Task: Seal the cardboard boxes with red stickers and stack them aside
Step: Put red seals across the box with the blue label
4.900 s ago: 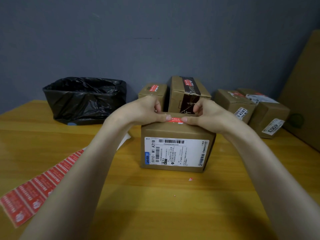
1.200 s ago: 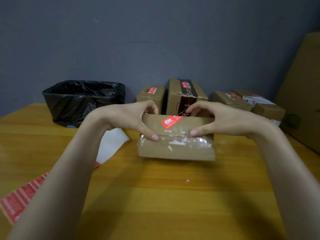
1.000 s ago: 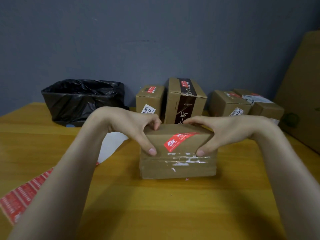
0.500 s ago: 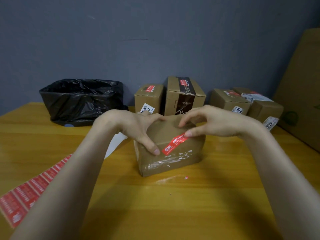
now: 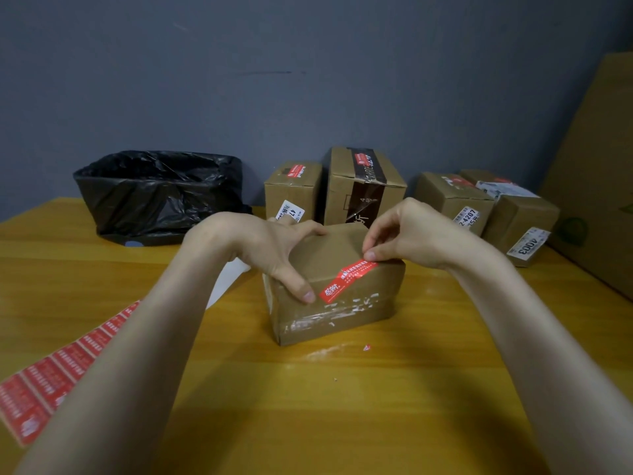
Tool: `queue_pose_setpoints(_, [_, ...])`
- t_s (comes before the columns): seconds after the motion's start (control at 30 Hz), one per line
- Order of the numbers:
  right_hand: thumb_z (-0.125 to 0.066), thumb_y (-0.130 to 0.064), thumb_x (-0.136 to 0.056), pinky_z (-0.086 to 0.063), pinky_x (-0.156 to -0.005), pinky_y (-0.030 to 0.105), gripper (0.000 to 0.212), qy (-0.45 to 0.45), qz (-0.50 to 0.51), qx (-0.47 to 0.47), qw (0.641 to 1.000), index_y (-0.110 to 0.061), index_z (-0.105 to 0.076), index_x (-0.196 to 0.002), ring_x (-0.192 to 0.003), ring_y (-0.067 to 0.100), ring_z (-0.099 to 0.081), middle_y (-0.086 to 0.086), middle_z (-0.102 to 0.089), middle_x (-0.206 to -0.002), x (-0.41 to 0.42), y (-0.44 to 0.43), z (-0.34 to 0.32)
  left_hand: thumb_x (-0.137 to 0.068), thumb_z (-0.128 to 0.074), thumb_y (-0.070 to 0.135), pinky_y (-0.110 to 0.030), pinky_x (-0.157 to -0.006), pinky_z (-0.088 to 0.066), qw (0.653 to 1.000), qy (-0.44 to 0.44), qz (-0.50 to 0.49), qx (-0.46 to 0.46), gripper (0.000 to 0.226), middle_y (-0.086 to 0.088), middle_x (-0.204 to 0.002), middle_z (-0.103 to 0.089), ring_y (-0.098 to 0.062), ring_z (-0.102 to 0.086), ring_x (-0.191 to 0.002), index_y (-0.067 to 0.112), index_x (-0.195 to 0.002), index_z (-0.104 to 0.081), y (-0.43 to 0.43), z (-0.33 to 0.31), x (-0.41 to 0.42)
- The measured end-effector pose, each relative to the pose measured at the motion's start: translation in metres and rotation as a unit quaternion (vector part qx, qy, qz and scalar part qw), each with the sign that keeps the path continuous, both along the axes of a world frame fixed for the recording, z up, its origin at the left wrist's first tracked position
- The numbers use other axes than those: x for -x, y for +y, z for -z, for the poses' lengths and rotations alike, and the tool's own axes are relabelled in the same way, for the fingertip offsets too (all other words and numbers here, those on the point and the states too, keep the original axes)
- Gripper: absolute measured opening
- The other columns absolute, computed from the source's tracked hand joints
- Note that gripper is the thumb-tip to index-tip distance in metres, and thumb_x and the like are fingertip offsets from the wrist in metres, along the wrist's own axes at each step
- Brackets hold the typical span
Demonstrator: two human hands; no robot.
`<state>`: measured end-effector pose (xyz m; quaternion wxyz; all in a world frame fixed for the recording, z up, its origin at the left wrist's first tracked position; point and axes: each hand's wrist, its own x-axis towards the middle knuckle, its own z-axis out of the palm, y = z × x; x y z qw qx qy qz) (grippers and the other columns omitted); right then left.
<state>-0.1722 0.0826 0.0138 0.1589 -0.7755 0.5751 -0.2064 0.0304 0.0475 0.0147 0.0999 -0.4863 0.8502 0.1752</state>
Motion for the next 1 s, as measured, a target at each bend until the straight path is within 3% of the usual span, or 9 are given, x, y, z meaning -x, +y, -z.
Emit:
queue_pose_setpoints(0.3, [-0.068,-0.015,-0.082,-0.039,-0.062,0.012,0.019,0.042,-0.003,-0.008,0.999,-0.028,-0.065,-0.068,-0.076,0.0,-0.053,-0.016,-0.059,-0.074,-0.007,0.007,-0.002,-0.067,-0.075,0.05,-0.037,-0.106,-0.034,1.0,0.004,0.002,-0.001,0.104,0.002,-0.141,-0.025,-0.021,-0.028,-0.131,0.044,-0.144,-0.004,0.0,0.001,-0.001])
queue_pose_setpoints(0.5, [-0.052,-0.017,-0.094,-0.038,-0.06,0.013,0.013,0.119,-0.035,-0.049,0.991,-0.019,-0.062,-0.085,-0.075,0.001,-0.05,-0.014,-0.054,-0.081,-0.009,0.008,-0.003,-0.068,-0.075,0.048,-0.038,-0.105,-0.035,1.0,0.007,0.002,-0.001,0.103,0.002,-0.141,-0.026,-0.021,-0.029,-0.13,0.044,-0.143,-0.005,0.0,0.001,0.0])
queue_pose_setpoints(0.63, [-0.048,-0.019,-0.096,-0.036,-0.061,0.016,0.021,0.112,-0.058,-0.086,0.988,-0.025,-0.056,-0.078,-0.075,0.005,-0.05,-0.011,-0.055,-0.081,-0.003,0.012,-0.009,-0.067,-0.075,0.048,-0.04,-0.107,-0.034,1.0,0.005,0.003,-0.001,0.104,0.001,-0.142,-0.025,-0.022,-0.029,-0.131,0.044,-0.144,-0.005,0.0,0.001,0.0])
queue_pose_setpoints(0.73, [-0.052,-0.016,-0.094,-0.041,-0.067,0.02,0.017,0.032,-0.062,-0.088,0.994,-0.022,-0.057,-0.079,-0.078,0.009,-0.052,-0.006,-0.058,-0.081,0.003,0.012,-0.01,-0.068,-0.075,0.049,-0.039,-0.106,-0.034,1.0,0.004,0.002,-0.002,0.104,0.002,-0.142,-0.025,-0.021,-0.029,-0.13,0.043,-0.144,-0.005,-0.001,0.001,-0.001])
queue_pose_setpoints(0.83, [-0.06,-0.012,-0.088,-0.048,-0.065,0.018,0.006,-0.069,-0.037,-0.098,0.992,-0.016,-0.06,-0.093,-0.077,0.008,-0.059,0.001,-0.065,-0.085,0.005,0.01,-0.009,-0.067,-0.075,0.049,-0.038,-0.106,-0.034,1.0,0.006,0.001,-0.003,0.104,0.002,-0.143,-0.025,-0.021,-0.029,-0.131,0.043,-0.144,-0.005,-0.001,0.001,-0.001])
queue_pose_setpoints(1.0, [-0.071,-0.019,-0.08,-0.048,-0.071,0.023,0.008,0.033,-0.021,-0.067,0.997,-0.022,-0.068,-0.073,-0.079,0.006,-0.057,-0.008,-0.064,-0.084,0.0,0.009,-0.009,-0.067,-0.075,0.05,-0.038,-0.105,-0.034,1.0,0.004,-0.001,-0.001,0.104,0.001,-0.144,-0.024,-0.022,-0.03,-0.131,0.042,-0.144,-0.005,-0.002,0.001,-0.001])
